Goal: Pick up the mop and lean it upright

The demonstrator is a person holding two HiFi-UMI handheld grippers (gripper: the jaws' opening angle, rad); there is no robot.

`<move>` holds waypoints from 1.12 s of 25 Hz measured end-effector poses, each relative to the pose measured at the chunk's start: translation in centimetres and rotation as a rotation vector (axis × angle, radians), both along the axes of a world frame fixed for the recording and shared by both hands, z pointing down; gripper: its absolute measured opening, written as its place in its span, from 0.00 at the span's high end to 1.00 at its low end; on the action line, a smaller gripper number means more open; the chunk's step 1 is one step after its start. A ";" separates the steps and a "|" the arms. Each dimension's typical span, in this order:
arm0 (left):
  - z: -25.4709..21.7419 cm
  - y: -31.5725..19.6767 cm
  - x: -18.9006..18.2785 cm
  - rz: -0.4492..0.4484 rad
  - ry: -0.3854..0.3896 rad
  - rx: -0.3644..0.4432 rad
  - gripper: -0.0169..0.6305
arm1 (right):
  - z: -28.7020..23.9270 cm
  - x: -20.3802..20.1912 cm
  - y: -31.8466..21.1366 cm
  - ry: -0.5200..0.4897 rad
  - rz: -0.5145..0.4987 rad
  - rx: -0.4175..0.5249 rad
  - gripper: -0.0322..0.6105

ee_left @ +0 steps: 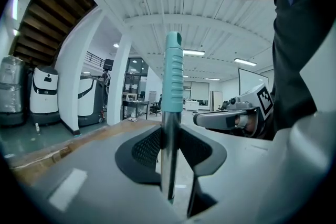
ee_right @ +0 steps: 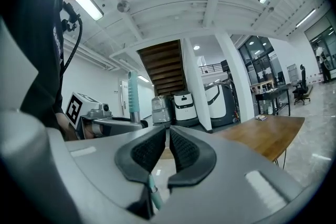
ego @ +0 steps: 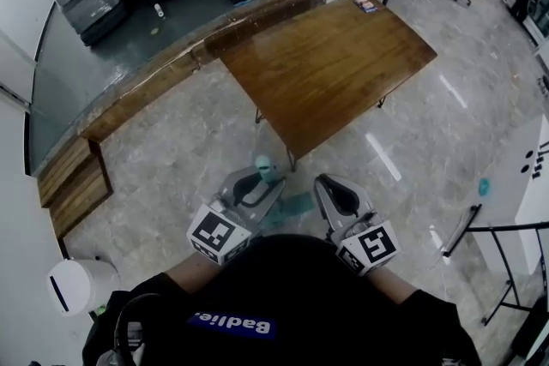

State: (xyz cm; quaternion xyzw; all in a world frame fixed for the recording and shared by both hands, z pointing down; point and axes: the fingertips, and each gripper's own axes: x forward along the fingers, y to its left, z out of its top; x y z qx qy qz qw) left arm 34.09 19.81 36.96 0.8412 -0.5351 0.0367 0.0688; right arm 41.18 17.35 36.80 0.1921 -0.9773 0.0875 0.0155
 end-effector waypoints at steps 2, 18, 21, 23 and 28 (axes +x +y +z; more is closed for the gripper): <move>-0.5 0.3 -0.5 0.009 0.006 0.017 0.79 | 0.0 -0.8 -0.1 0.006 0.000 -0.006 0.91; -0.7 1.0 -7.8 -0.034 -0.001 0.046 0.79 | -0.8 -8.4 -0.2 0.027 -0.063 0.023 0.90; -0.7 1.2 -10.2 -0.073 0.006 0.045 0.79 | -0.8 -10.7 -0.3 0.033 -0.088 0.020 0.90; -0.5 1.7 -12.3 -0.103 0.004 0.046 0.79 | -0.9 -12.5 -0.2 0.038 -0.104 0.016 0.90; -0.7 2.8 -17.6 -0.169 0.001 0.050 0.79 | -1.0 -17.7 0.5 0.051 -0.155 0.008 0.90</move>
